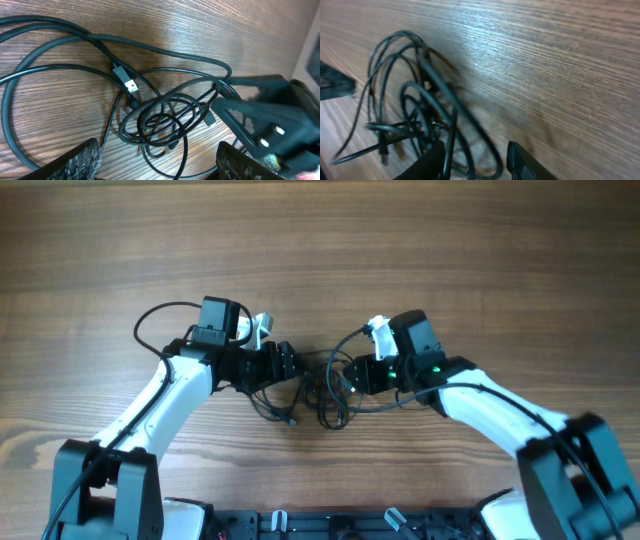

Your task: Untangle cables

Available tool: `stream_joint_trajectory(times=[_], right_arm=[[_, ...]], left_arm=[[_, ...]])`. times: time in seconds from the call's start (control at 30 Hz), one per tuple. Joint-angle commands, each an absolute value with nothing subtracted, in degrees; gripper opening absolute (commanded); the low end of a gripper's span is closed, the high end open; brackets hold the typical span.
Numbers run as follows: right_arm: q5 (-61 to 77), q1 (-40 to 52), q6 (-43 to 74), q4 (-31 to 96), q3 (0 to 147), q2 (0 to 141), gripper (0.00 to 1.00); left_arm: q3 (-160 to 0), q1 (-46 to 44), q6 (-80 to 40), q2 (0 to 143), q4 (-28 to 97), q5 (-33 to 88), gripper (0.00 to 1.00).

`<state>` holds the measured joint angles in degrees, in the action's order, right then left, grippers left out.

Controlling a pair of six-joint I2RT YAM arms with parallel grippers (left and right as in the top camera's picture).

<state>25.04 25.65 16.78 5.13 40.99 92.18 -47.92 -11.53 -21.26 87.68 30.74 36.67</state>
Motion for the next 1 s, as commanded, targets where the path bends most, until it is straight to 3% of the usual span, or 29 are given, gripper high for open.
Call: stream_joint_trajectory(times=[0.0, 0.07, 0.2, 0.23, 0.4, 0.57, 0.8, 0.97], right_arm=[[26.41, 25.52, 16.73, 2.72, 41.95, 94.15, 0.41], [26.44, 25.52, 16.73, 1.67, 41.95, 94.15, 0.36], [29.36, 25.54, 16.71, 1.56, 41.95, 94.19, 0.06], [29.78, 25.54, 16.69, 1.56, 41.95, 94.19, 0.04], [36.34, 25.41, 16.64, -2.85, 41.95, 94.17, 0.04], [48.29, 25.41, 20.21, -17.12, 41.95, 94.13, 0.04], [54.37, 25.41, 21.17, -17.52, 41.95, 94.06, 0.04], [54.3, 25.41, 21.21, -17.43, 41.95, 94.06, 0.05]], left_arm=[[-47.77, -11.79, -20.12, 87.13, 30.63, 36.32, 0.76], [-47.77, -11.79, -20.12, 87.11, 30.59, 36.32, 0.76], [-47.77, -11.79, -20.12, 87.13, 30.57, 36.29, 0.77], [-47.77, -11.79, -20.12, 87.13, 30.55, 36.32, 0.77], [-47.77, -11.79, -20.14, 87.13, 29.19, 36.29, 0.81], [-47.77, -11.77, -21.52, 87.13, 27.79, 33.87, 0.75], [-47.77, -11.77, -21.15, 87.13, 24.51, 33.52, 0.83], [-47.77, -11.77, -19.66, 87.11, 23.94, 32.62, 0.74]])
